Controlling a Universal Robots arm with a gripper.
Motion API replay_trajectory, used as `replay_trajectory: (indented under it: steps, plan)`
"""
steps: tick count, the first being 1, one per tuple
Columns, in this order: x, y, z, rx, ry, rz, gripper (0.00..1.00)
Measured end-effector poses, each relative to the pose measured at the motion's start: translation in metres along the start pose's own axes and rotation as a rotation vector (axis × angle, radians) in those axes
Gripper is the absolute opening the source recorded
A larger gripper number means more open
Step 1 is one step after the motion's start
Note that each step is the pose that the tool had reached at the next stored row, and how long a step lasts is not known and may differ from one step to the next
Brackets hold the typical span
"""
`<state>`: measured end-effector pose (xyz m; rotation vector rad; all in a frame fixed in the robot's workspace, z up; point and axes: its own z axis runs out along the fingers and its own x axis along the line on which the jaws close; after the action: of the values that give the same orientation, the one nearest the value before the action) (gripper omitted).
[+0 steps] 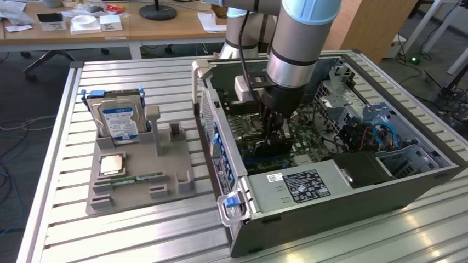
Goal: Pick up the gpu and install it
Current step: 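Insert the gpu into the slot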
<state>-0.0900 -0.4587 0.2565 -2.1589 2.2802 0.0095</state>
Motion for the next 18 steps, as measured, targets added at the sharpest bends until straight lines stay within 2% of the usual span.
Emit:
replay_trajectory:
  steps: [14,16,17,18]
  plan:
    - [-0.0001,0.0006,0.0006,-0.0004,-0.0013,0.001,0.26]
    - [-0.0001,0.0005,0.0006,0.0004,-0.0009,0.0,0.27]
    - [-0.0001,0.0005,0.0004,0.0002,-0.0005,0.0,0.33]
    - [0.0,0.0004,0.0004,0.0002,-0.0004,0.0,0.33]
